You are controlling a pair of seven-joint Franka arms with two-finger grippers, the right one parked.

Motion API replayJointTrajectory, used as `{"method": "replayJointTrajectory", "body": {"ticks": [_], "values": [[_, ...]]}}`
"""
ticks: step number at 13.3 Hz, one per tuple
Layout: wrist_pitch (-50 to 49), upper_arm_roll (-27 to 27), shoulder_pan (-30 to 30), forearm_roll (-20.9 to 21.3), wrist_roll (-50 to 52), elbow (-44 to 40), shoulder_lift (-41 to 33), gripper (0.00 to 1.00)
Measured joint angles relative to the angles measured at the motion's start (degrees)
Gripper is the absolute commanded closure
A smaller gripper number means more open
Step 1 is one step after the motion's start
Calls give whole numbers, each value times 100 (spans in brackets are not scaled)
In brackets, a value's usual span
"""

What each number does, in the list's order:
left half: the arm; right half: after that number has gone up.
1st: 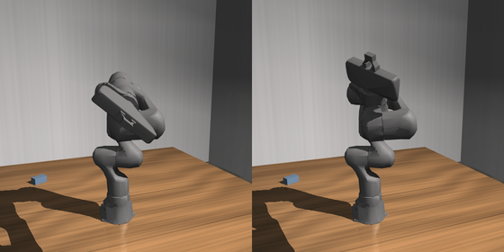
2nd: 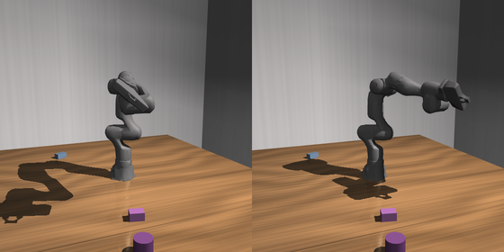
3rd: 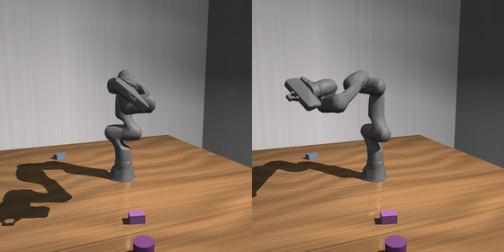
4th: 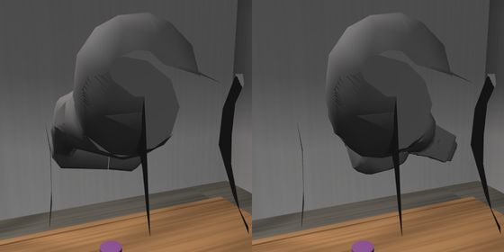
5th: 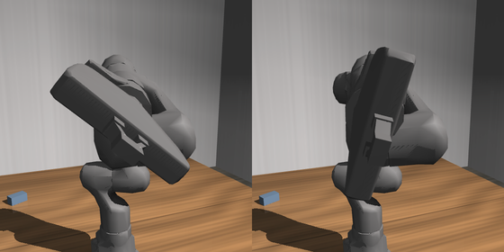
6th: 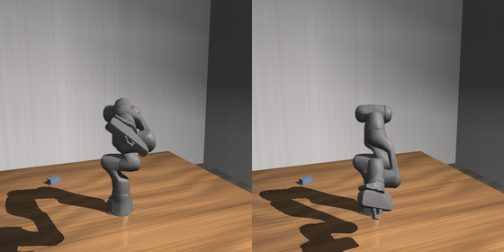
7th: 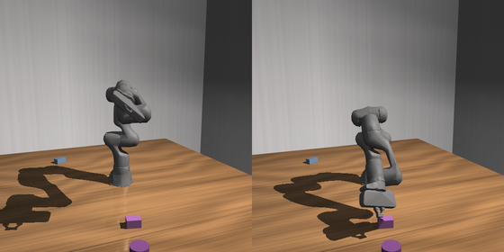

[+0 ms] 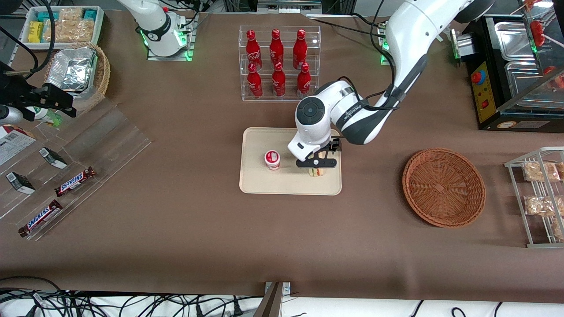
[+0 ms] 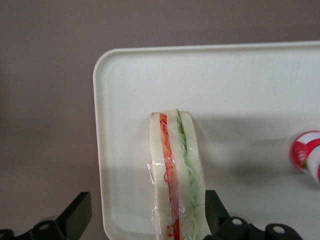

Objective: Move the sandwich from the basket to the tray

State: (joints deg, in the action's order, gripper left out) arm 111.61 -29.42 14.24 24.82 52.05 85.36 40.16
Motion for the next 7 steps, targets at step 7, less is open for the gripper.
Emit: {"method": "replayJointTrajectory", "body": {"ticks": [7], "values": [[-931, 5, -527, -103, 45, -512, -804, 0]]}}
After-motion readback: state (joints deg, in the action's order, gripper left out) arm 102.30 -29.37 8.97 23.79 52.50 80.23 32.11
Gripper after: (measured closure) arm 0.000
